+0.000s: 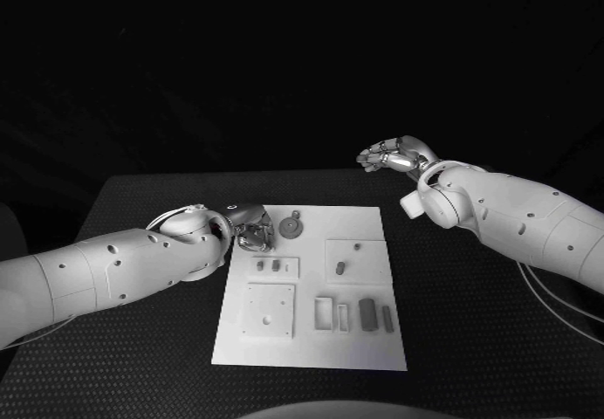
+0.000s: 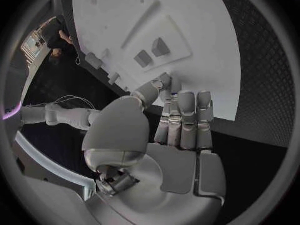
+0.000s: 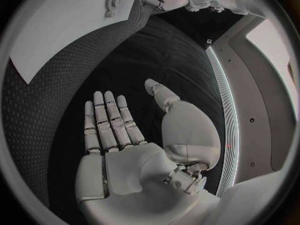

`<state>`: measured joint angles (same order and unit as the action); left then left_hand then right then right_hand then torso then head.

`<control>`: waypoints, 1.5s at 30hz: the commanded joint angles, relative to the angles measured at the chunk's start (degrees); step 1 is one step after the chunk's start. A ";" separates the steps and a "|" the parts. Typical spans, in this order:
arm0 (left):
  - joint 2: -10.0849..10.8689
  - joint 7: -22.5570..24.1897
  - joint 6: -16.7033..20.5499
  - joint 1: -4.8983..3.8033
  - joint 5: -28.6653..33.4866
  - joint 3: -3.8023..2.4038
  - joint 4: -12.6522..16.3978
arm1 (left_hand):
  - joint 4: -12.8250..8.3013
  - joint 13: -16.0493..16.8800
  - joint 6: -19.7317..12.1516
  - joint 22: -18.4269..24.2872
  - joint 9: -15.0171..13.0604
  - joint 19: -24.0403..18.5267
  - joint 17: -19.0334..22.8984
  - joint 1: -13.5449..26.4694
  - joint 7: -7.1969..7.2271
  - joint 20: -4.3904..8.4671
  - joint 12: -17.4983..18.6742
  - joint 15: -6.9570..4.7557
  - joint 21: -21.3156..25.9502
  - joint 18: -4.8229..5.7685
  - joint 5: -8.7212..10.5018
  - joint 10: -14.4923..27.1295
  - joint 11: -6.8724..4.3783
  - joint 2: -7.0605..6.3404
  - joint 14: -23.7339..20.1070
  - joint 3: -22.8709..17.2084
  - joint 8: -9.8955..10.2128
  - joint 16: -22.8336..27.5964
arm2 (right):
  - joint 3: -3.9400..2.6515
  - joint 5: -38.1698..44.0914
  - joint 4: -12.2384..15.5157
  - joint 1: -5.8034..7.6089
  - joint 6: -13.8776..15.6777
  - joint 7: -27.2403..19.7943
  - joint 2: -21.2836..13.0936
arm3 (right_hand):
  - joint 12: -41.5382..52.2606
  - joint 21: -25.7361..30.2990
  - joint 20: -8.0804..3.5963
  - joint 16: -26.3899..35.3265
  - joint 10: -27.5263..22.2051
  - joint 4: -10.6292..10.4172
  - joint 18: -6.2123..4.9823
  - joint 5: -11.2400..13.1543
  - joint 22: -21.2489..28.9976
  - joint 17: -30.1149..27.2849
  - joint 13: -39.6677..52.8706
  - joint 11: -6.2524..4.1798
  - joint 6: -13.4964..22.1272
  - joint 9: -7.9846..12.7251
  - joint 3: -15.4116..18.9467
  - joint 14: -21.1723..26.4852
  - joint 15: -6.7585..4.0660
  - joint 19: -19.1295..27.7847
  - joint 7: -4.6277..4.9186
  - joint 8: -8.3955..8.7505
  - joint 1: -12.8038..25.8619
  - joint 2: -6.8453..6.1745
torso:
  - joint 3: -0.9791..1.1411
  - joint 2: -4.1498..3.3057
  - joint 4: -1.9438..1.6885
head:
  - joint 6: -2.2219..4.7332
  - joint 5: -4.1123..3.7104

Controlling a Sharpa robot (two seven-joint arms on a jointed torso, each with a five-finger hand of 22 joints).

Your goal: Assemble the parts on the task board

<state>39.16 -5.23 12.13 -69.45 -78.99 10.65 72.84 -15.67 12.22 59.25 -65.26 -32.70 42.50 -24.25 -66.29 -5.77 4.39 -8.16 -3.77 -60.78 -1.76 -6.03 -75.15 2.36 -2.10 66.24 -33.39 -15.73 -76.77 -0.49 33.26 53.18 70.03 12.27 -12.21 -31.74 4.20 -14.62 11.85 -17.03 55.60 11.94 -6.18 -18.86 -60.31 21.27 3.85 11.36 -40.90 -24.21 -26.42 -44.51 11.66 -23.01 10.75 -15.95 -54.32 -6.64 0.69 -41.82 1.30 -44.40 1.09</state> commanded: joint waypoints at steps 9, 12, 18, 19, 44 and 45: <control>-0.45 0.31 -0.77 0.17 -0.67 0.03 0.21 | 0.05 0.07 0.57 -0.08 -0.04 0.35 0.09 0.13 -0.34 4.99 0.39 -0.28 0.11 -0.60 -0.24 -0.27 0.00 0.29 0.14 -0.43 -0.18 -0.16 | -0.03 0.10 0.13 -0.01 -0.73 -0.51 0.03 | -0.35 0.34 -0.12 0.20 0.26 -0.11 0.73 -0.29 -0.10 -0.10 0.06 -0.10 0.45 0.08 0.18 0.27 -0.07 0.00 1.99 -0.37 0.46 0.25 | -0.03 -0.03 0.02 | -0.01 -0.07; -0.54 0.39 -0.95 0.17 -0.61 0.03 0.34 | 0.06 0.07 0.58 -0.08 -0.04 0.35 0.09 0.15 -0.35 4.99 0.40 -0.28 0.11 -0.60 -0.23 -0.29 0.00 0.28 0.14 -0.43 -0.18 -0.16 | -0.03 0.10 0.09 -0.01 -0.69 -0.52 0.05 | -0.35 0.35 -0.12 0.19 0.26 -0.11 0.73 -0.29 -0.11 -0.10 0.06 -0.10 0.45 0.08 0.18 0.27 -0.07 -0.01 1.99 -0.37 0.46 0.26 | -0.01 -0.02 0.03 | 0.00 -0.11; -0.52 0.42 -0.97 0.17 -0.45 0.03 0.33 | 0.07 0.08 0.58 -0.10 -0.03 0.37 0.11 0.17 -0.35 4.99 0.43 -0.28 0.11 -0.59 -0.23 -0.32 0.00 0.29 0.15 -0.44 -0.19 -0.17 | -0.03 0.10 0.11 -0.01 -0.73 -0.52 0.02 | -0.35 0.38 -0.13 0.19 0.26 -0.11 0.74 -0.29 -0.14 -0.10 0.06 -0.10 0.45 0.09 0.18 0.27 -0.06 -0.02 1.99 -0.38 0.46 0.26 | -0.02 -0.01 -0.04 | -0.02 -0.20; -0.52 0.35 -0.99 0.17 -0.45 0.03 0.31 | 0.07 0.08 0.58 -0.10 -0.03 0.37 0.11 0.18 -0.35 4.99 0.43 -0.29 0.11 -0.59 -0.23 -0.33 0.00 0.29 0.15 -0.44 -0.19 -0.17 | -0.03 0.10 0.12 -0.01 -0.71 -0.52 0.00 | -0.35 0.38 -0.13 0.19 0.26 -0.11 0.74 -0.29 -0.14 -0.10 0.06 -0.10 0.45 0.09 0.18 0.27 -0.06 -0.02 1.99 -0.38 0.46 0.26 | -0.02 -0.01 -0.05 | -0.02 -0.18; -2.07 -0.76 -4.31 0.64 -1.29 1.98 -1.30 | -0.12 0.13 0.68 -0.19 -0.01 0.36 0.19 0.07 -0.30 5.03 0.53 -0.33 0.12 -0.57 -0.30 -0.59 -0.06 0.29 0.08 -0.56 -0.27 -0.18 | -0.03 0.10 0.20 -0.01 -0.80 -0.52 0.06 | -0.35 0.49 -0.14 0.18 0.26 -0.11 0.74 -0.30 -0.25 -0.12 0.06 -0.10 0.45 0.12 0.19 0.27 -0.07 -0.05 2.00 -0.42 0.49 0.27 | -0.05 -0.01 0.03 | -0.21 -0.38; -2.01 -0.79 -4.22 0.66 -1.29 2.00 -1.28 | -0.13 0.13 0.69 -0.20 -0.01 0.36 0.20 0.06 -0.29 5.04 0.53 -0.34 0.11 -0.57 -0.30 -0.61 -0.07 0.29 0.08 -0.56 -0.28 -0.18 | -0.03 0.10 0.18 -0.01 -0.79 -0.52 0.06 | -0.35 0.49 -0.14 0.18 0.26 -0.11 0.74 -0.30 -0.25 -0.12 0.06 -0.10 0.45 0.12 0.19 0.27 -0.07 -0.06 2.00 -0.42 0.49 0.27 | -0.04 -0.02 0.05 | -0.23 -0.40</control>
<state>37.17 -5.55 10.99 -69.55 -79.70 12.04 71.49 -15.66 12.32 59.30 -65.40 -32.73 42.49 -24.15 -66.21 -5.73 4.39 -7.97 -3.76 -60.78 -1.76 -6.17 -75.36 2.15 -2.41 66.24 -33.70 -15.68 -76.76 -0.49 33.26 53.28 70.03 12.26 -12.21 -31.70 4.20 -14.41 11.84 -17.03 55.60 11.94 -6.18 -18.86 -60.47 21.22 3.85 11.36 -40.71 -24.18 -26.42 -44.51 11.66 -23.01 10.94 -16.14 -54.32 -6.64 0.64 -41.84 1.31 -44.59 0.73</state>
